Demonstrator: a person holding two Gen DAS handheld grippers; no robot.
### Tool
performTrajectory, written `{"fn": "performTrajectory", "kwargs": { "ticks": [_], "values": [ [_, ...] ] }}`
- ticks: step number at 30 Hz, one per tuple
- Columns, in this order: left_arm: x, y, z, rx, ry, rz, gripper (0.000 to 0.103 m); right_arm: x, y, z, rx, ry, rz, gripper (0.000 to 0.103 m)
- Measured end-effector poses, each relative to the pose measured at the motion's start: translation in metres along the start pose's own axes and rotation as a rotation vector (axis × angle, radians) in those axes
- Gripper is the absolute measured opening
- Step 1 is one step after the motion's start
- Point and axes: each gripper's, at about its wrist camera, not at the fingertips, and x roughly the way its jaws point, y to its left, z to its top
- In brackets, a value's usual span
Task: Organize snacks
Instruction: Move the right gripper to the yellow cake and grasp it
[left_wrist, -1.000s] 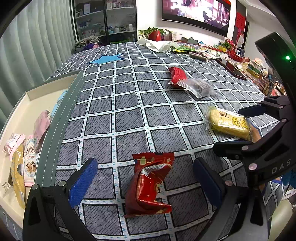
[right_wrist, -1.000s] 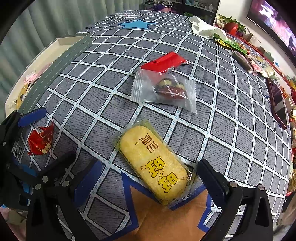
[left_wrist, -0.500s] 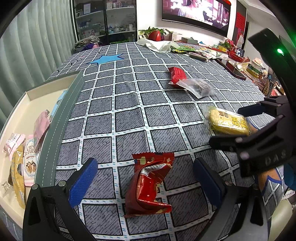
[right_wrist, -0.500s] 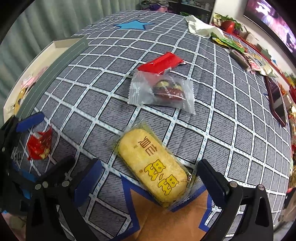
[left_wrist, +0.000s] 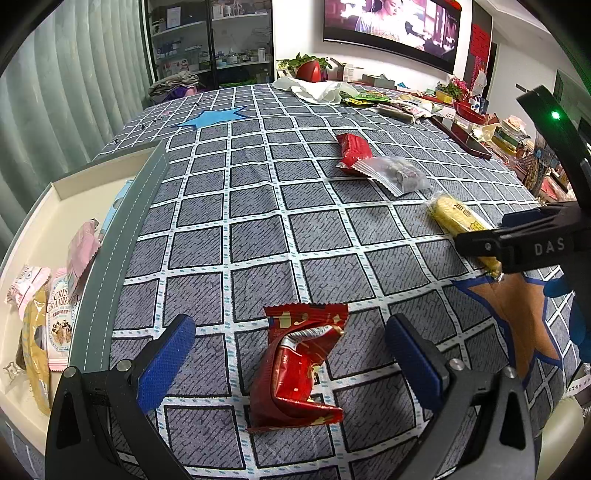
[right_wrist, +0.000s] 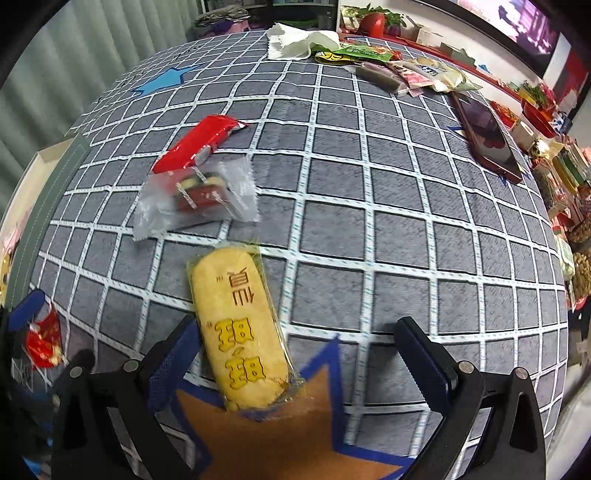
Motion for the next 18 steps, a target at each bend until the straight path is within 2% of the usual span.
{"fn": "performTrajectory", "kwargs": {
  "ticks": [11, 18],
  "values": [
    [0.0, -0.001, 0.002, 0.002, 0.007, 0.001, 0.103, -0.004, -0.004, -0.019, -0.014, -0.042, 0.002, 0.103],
    [0.006, -0.004, 0.016, -0.01, 0.116, 0.004, 0.101, 0.003, 0.002, 0.002, -0.005, 0.056, -0.001, 0.103]
  ]
}}
